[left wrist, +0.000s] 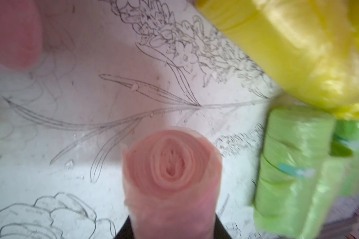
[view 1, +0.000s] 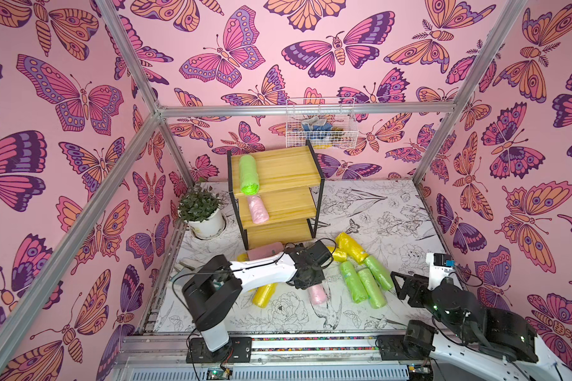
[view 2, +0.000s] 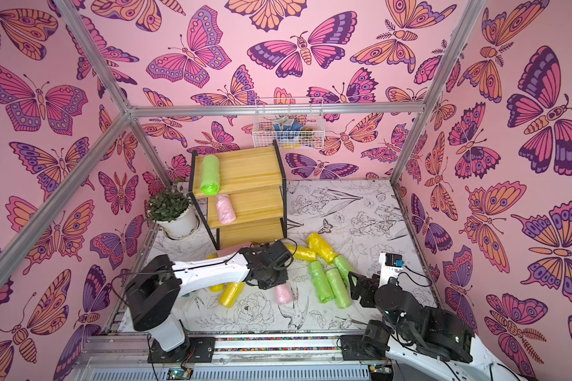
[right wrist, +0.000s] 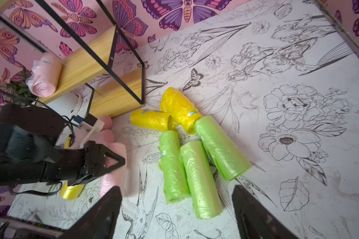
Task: Sort the rolls of trash bags by color and place them on the shelf
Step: Pick up the roll of trash bags from the center of the board.
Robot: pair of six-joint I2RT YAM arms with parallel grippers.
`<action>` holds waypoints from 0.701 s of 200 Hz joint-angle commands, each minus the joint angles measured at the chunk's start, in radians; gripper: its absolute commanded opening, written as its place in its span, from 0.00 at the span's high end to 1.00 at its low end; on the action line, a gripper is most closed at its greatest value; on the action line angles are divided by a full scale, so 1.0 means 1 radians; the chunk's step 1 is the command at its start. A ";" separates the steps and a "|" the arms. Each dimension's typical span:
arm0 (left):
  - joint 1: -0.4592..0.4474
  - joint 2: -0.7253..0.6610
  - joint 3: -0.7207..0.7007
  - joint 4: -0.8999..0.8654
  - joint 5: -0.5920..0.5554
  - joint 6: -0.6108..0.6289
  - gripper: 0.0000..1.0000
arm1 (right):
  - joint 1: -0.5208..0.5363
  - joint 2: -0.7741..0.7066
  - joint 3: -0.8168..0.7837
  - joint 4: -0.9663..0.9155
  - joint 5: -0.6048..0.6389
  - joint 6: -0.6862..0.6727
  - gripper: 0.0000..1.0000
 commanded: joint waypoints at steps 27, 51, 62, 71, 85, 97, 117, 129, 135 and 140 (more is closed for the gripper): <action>-0.032 -0.329 -0.168 0.183 0.007 0.024 1.00 | 0.004 0.317 -0.056 0.361 -0.391 0.043 0.15; -0.032 -0.508 -0.249 0.261 -0.016 0.040 1.00 | 0.007 0.377 -0.162 0.705 -0.524 0.133 0.12; -0.032 -0.577 -0.291 0.305 -0.022 0.046 1.00 | 0.007 0.406 -0.185 0.811 -0.560 0.157 0.11; -0.032 -0.631 -0.329 0.345 -0.029 0.043 1.00 | 0.009 0.434 -0.189 0.864 -0.587 0.171 0.10; -0.032 -0.710 -0.389 0.405 -0.043 0.029 1.00 | 0.015 0.477 -0.178 0.916 -0.624 0.187 0.10; -0.032 -0.764 -0.431 0.445 -0.057 0.016 1.00 | 0.035 0.503 -0.174 0.967 -0.634 0.201 0.11; -0.032 -0.820 -0.467 0.463 -0.077 0.010 1.00 | 0.058 0.524 -0.197 1.086 -0.659 0.233 0.11; -0.032 -0.837 -0.474 0.465 -0.080 0.015 1.00 | 0.069 0.531 -0.204 1.123 -0.663 0.247 0.11; -0.032 -0.845 -0.477 0.463 -0.084 0.014 1.00 | 0.076 0.533 -0.204 1.128 -0.662 0.248 0.11; -0.032 -0.849 -0.479 0.463 -0.088 0.011 1.00 | 0.084 0.535 -0.202 1.131 -0.659 0.250 0.11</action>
